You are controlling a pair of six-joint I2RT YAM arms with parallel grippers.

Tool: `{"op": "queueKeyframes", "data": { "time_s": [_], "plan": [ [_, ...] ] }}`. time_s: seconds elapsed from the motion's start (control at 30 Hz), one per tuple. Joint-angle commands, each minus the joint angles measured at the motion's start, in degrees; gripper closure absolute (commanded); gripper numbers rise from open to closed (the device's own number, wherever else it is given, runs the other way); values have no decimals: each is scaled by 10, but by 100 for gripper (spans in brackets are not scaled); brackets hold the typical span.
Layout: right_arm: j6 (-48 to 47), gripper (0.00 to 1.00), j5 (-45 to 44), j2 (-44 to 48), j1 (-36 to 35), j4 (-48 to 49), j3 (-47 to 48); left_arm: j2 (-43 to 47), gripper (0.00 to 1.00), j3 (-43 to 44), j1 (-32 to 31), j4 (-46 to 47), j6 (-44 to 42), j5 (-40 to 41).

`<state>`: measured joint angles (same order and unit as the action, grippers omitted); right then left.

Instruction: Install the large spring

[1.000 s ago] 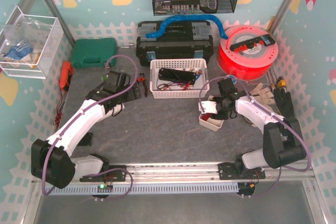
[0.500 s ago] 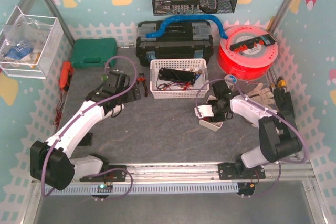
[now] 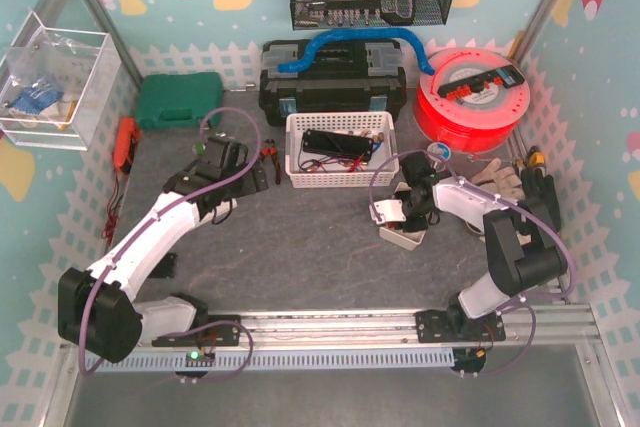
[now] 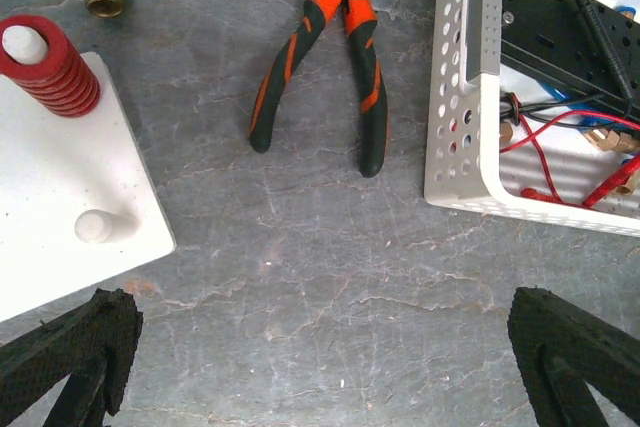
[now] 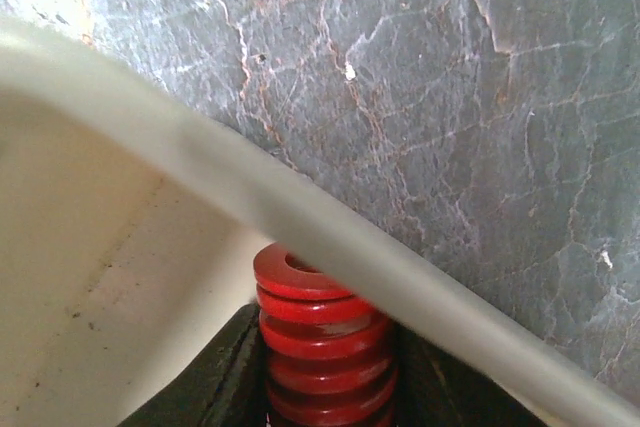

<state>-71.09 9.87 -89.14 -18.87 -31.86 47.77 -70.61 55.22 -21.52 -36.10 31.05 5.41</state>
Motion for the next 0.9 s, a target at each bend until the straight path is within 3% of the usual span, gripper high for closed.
{"op": "queueKeyframes", "data": {
  "time_s": [0.0,0.3,0.6,0.77,0.87],
  "plan": [
    [-12,71,-17,-18,-1,6,-1,6,1,3,-4,4,-3,12],
    [9,86,-12,44,-1,-26,27,6,1,13,-3,6,2,22],
    [142,100,12,129,-1,-96,72,5,1,43,-2,2,47,9],
    [283,100,68,157,-2,-93,123,11,1,54,-3,41,19,-55],
    [409,100,150,159,-4,-36,150,19,8,51,-2,81,6,-122]
  ]
}}
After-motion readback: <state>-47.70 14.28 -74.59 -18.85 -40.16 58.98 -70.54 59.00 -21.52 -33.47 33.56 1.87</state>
